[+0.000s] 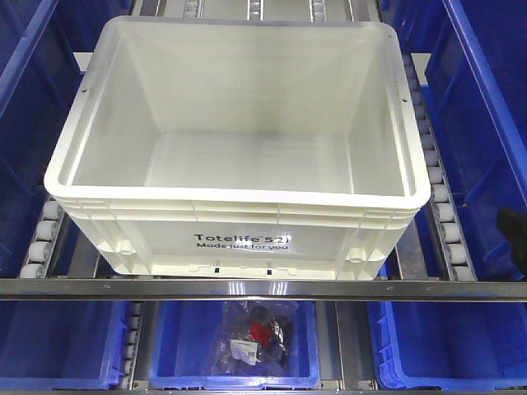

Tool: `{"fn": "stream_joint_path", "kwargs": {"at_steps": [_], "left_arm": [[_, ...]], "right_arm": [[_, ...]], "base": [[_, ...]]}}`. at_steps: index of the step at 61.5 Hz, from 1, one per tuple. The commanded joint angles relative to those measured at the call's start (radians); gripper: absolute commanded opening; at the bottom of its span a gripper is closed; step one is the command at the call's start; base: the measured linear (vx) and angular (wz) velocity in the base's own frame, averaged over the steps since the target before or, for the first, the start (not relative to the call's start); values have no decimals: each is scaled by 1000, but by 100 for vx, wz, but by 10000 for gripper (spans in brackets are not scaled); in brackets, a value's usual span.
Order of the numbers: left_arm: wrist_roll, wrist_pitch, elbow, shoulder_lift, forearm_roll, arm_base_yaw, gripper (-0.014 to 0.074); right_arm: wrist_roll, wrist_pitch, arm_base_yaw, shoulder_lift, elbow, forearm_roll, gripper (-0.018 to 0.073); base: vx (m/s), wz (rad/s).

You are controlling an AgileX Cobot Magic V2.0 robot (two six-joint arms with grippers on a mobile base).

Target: Move bin from left to right shelf

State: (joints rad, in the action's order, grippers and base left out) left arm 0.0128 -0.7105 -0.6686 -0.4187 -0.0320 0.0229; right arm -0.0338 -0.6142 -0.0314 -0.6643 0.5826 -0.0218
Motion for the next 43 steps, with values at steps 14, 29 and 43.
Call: {"fn": "stream_joint_path", "kwargs": {"at_steps": [14, 29, 43], "left_arm": [[-166, 57, -96, -134, -119, -86, 665], [-202, 18, -218, -327, -106, -227, 640], [-127, -75, -401, -578, -84, -224, 622]], "right_arm": [[-44, -50, -137, -68, 173, -32, 691], [-1, -137, -245, -281, 385, -53, 673], [44, -246, -245, -512, 593, -54, 659]], "base": [[0, 0], [0, 0], [0, 0]]}}
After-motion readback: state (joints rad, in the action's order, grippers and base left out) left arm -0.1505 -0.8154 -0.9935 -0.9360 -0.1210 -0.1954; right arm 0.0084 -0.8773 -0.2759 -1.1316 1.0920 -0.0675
